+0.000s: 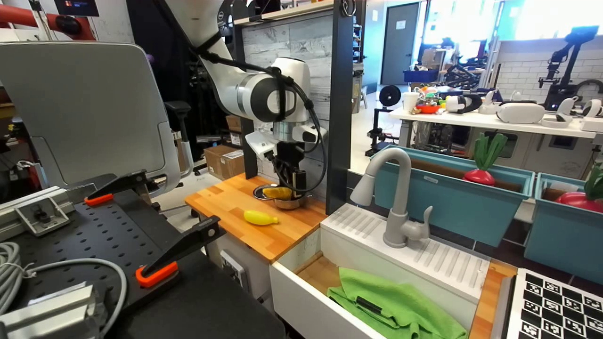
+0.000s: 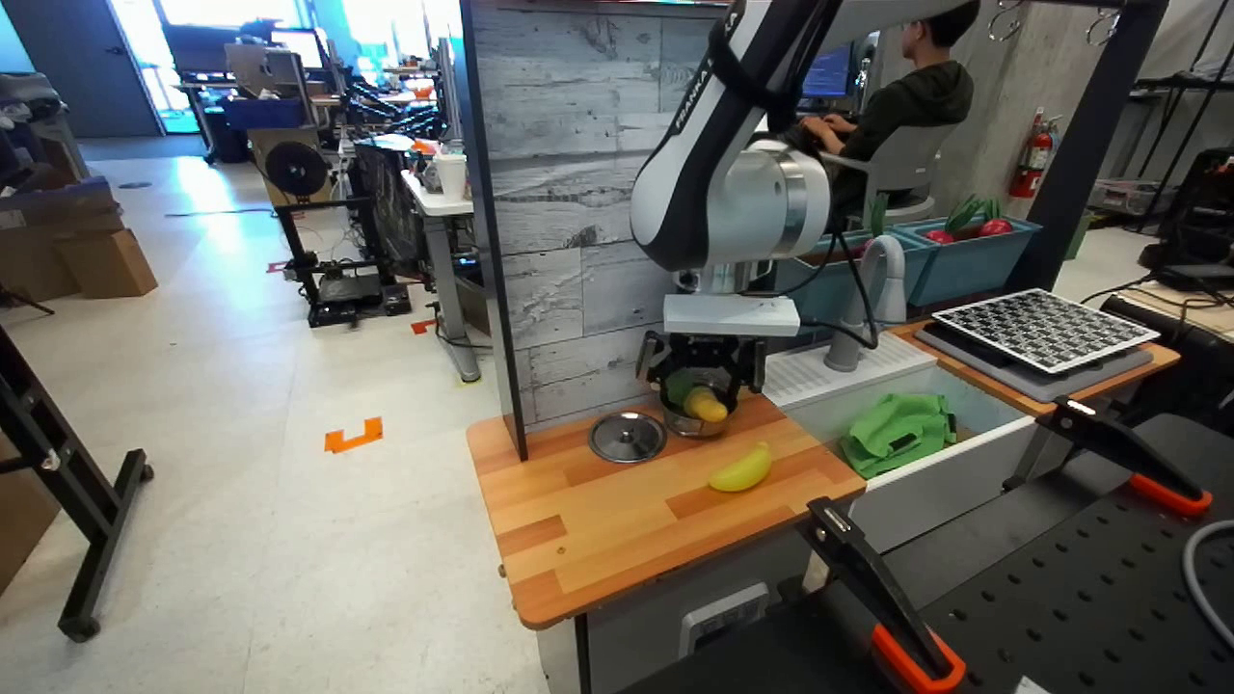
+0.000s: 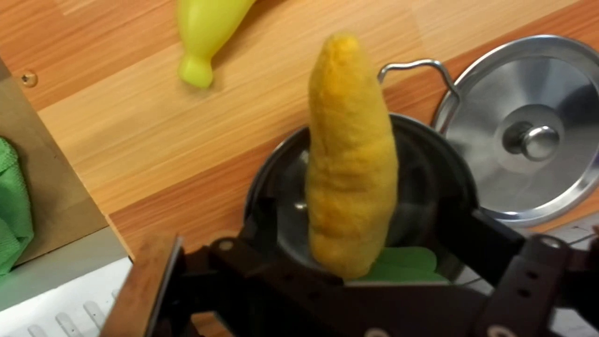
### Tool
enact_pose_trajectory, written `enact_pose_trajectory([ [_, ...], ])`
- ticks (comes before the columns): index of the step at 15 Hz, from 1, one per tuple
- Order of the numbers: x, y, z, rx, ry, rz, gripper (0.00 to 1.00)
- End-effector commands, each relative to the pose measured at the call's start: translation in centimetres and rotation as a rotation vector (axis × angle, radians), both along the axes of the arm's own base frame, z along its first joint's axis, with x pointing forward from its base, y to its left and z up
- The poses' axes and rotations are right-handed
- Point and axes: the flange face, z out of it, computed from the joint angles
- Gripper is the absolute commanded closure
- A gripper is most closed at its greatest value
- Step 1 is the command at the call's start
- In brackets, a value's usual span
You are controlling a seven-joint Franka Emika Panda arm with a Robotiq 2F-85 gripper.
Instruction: Put the yellow object inside the pot
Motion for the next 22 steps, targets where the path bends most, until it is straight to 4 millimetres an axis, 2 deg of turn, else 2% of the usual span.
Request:
enact_pose_trajectory([
  [1, 0.1, 0.9, 1.5, 0.029, -0.004, 0.015, 0.01],
  [11, -1.5, 1.5, 6.8, 0.029, -0.052, 0.041, 0.00],
  [12, -1.6, 1.6, 7.0, 0.028, -0.050, 0.044, 0.25],
  [13, -1.7, 1.6, 7.1, 0.028, -0.044, 0.048, 0.26],
  [14, -1.8, 1.6, 7.1, 0.033, -0.040, 0.054, 0.07],
  [15, -1.9, 1.6, 7.2, 0.034, -0.037, 0.057, 0.07],
  [17, -2.2, 1.7, 7.2, 0.036, -0.033, 0.067, 0.00],
  [22, -3.8, 2.2, 8.4, 0.027, -0.032, 0.106, 0.00],
])
